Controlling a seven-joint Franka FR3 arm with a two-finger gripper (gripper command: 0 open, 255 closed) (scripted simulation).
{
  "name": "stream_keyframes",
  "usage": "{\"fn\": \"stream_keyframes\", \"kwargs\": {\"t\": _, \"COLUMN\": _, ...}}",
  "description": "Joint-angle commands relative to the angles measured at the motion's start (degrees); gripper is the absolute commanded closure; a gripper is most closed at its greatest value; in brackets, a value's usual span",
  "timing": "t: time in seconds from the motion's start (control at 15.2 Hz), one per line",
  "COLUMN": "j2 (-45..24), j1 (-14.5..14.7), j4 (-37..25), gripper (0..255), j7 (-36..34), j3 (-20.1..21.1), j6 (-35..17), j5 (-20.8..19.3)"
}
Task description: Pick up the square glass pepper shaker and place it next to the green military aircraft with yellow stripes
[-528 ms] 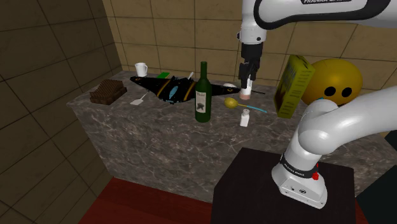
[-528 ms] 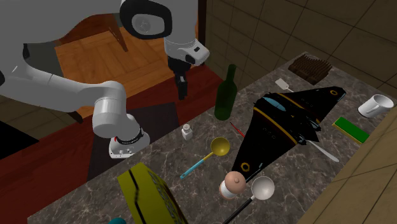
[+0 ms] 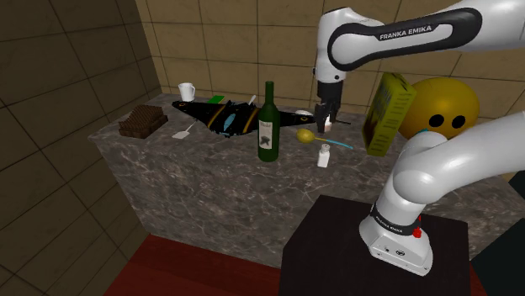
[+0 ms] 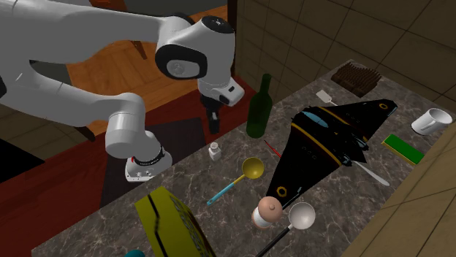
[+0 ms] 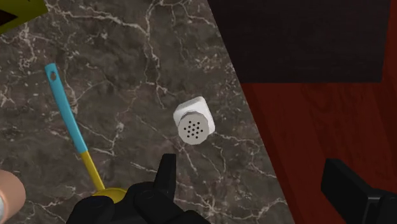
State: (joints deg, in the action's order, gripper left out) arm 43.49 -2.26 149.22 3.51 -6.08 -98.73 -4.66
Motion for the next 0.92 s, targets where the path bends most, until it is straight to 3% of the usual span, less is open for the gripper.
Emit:
{"fn": "stream_keyframes", "kwargs": {"t": 0.0, "j2": -1.12, "j1": -0.95, "j4": 2.4, "gripper": 0, "j7": 0.82, "j3": -1.42, "j6": -3.32, "j5": -1.07}}
{"fn": "stream_keyframes", "kwargs": {"t": 0.26, "j2": -5.08, "j1": -2.7, "j4": 6.86, "gripper": 0, "j7": 2.02, "j3": -4.05, "j6": -11.03, "j5": -2.94}}
{"fn": "stream_keyframes", "kwargs": {"t": 0.86, "j2": -7.65, "j1": -3.21, "j4": 12.05, "gripper": 0, "j7": 2.07, "j3": -5.07, "j6": -18.71, "j5": -3.89}}
